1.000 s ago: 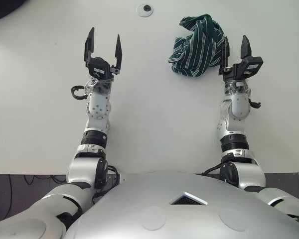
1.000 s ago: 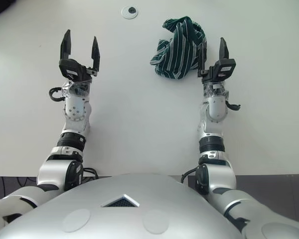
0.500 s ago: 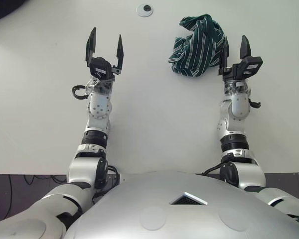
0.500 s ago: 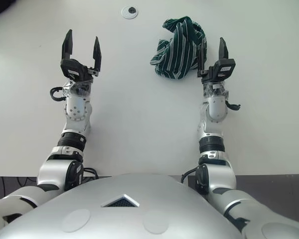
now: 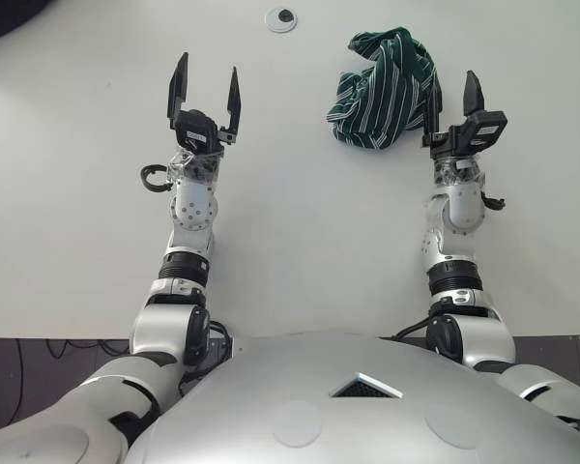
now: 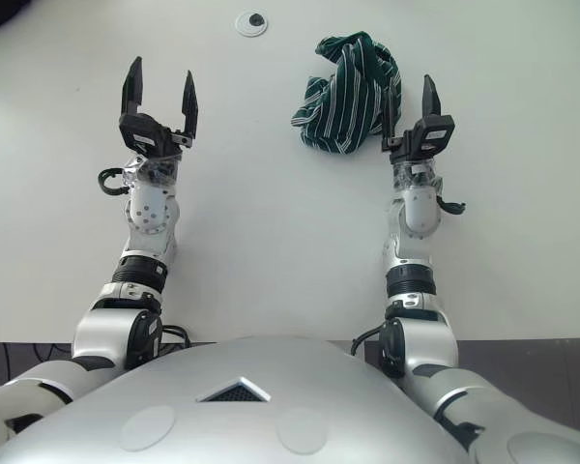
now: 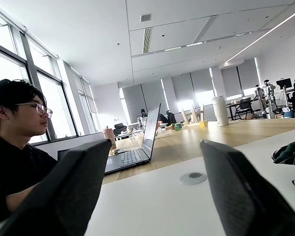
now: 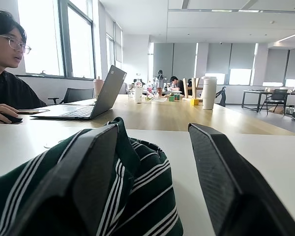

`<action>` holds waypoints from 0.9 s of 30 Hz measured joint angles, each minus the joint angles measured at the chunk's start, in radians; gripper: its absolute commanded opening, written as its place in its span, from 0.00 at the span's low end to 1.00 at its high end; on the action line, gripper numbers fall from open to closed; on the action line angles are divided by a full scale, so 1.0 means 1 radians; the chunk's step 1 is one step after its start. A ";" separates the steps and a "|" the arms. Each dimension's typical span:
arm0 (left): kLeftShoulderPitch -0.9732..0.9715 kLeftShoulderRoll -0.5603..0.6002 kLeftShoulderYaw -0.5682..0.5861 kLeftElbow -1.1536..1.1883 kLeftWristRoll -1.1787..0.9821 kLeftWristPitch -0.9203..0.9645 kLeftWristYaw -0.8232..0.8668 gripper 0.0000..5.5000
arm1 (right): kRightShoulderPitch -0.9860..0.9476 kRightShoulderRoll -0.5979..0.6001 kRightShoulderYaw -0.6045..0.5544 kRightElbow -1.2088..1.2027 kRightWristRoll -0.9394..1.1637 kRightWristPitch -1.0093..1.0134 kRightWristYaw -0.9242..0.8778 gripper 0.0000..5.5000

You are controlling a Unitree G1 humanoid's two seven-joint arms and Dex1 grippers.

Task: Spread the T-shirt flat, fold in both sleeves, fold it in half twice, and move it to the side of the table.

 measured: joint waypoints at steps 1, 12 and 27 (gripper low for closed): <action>-0.001 -0.001 -0.002 0.001 0.000 0.000 0.000 0.60 | -0.001 0.000 0.000 0.005 0.000 0.000 -0.001 0.48; -0.015 -0.002 -0.006 0.023 0.001 -0.001 0.008 0.60 | -0.022 0.000 0.000 0.042 -0.001 0.002 -0.002 0.48; -0.033 -0.027 -0.026 0.040 0.037 -0.001 0.033 0.60 | -0.209 -0.313 0.077 0.183 -0.375 0.024 -0.180 0.48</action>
